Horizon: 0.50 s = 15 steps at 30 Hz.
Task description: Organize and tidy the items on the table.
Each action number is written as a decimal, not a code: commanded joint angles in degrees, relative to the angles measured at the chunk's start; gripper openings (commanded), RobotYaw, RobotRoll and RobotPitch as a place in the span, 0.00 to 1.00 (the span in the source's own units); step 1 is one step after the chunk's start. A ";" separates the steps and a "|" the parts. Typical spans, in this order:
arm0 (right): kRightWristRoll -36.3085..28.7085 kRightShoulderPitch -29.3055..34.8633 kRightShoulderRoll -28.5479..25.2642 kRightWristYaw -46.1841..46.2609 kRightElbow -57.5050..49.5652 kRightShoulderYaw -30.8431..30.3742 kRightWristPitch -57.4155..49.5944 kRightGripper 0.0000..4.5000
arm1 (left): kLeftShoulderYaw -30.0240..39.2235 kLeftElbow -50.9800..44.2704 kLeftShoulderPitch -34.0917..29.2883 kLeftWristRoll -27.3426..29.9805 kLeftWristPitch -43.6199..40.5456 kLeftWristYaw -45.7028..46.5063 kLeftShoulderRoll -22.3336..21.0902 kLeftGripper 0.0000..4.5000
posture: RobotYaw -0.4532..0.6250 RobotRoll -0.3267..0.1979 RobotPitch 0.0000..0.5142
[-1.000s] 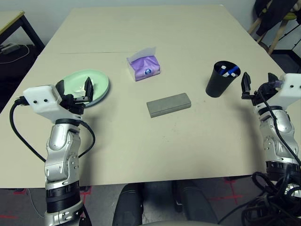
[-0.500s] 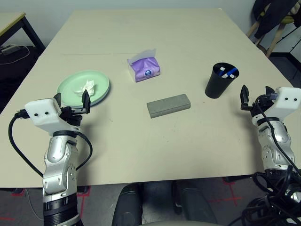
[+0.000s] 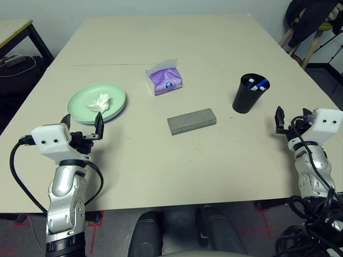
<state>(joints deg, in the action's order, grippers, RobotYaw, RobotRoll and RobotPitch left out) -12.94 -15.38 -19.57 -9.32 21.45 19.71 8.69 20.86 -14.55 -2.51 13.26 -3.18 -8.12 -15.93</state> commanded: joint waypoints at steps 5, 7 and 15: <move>0.25 -0.31 -0.73 -0.20 2.40 0.53 1.69 1.00 | -1.11 -0.02 -0.89 0.47 -3.56 -2.14 -1.37 1.00 | 0.49 0.62 0.17; 0.29 -0.42 -0.80 -0.19 2.70 0.52 1.91 1.00 | -1.17 -0.21 -0.97 0.40 -3.98 -2.32 -1.43 1.00 | 0.49 0.62 0.17; 0.44 -1.01 -1.06 -0.41 3.71 0.47 2.59 1.00 | -0.98 -0.88 -2.22 0.21 -4.17 -2.66 -1.08 1.00 | 0.49 0.62 0.18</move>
<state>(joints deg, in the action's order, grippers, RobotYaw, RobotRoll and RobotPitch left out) -12.59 -16.41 -19.89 -9.44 23.93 19.71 10.55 20.21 -14.87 -3.55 13.55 -6.90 -10.35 -16.86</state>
